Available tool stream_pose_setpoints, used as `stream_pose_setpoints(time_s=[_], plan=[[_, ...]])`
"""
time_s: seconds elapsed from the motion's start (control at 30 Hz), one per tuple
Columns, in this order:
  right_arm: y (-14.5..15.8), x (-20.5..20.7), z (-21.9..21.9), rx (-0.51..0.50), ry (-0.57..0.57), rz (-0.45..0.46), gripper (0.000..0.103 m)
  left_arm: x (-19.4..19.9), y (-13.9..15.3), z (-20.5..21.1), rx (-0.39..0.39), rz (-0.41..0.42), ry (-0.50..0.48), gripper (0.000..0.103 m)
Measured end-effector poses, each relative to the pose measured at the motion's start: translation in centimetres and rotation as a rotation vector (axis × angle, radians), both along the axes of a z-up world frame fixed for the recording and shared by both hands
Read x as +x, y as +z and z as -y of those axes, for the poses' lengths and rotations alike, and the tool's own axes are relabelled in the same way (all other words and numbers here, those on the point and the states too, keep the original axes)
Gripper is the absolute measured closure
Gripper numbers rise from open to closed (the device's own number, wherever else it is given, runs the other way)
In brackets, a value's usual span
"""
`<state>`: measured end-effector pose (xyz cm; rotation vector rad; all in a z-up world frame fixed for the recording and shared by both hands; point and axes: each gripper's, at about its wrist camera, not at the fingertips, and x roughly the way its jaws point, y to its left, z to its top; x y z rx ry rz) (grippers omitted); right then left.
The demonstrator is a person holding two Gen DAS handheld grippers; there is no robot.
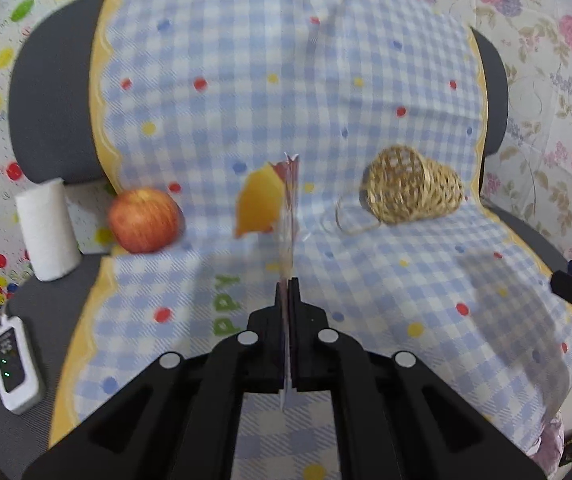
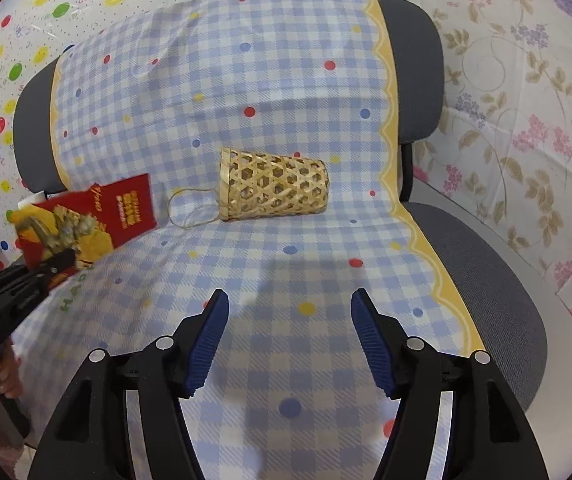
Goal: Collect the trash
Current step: 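Close the right tool on the bamboo basket while the left tool holds the paper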
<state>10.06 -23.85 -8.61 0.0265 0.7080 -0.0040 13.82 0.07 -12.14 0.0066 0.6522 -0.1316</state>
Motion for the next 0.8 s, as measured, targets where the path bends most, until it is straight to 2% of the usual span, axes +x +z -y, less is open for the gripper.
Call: stream_pose_setpoints(time_s=[0.1, 0.2, 0.47, 0.6, 0.8], plan=[[0.0, 1.8, -0.8, -0.014, 0.006, 0.006, 0.038, -0.4, 1.5, -1.4, -0.016, 0.049, 0.032, 0.103], [-0.1, 4.2, -2.1, -0.028, 0.017, 0.008, 0.038, 0.0, 2.2, -2.2, -0.041, 0.064, 0.038, 0.103], [-0.5, 11.4, -5.1, -0.066, 0.021, 0.004, 0.040, 1.6, 1.9, -2.4, -0.052, 0.078, 0.028, 0.103], [-0.9, 13.9, -6.1, -0.091, -0.003, 0.010, 0.055, 2.4, 1.4, -2.0, -0.049, 0.067, 0.020, 0.103], [-1.3, 16.6, -7.5, -0.156, -0.020, 0.008, 0.055, 2.5, 1.1, -1.9, -0.058, 0.058, 0.005, 0.103]])
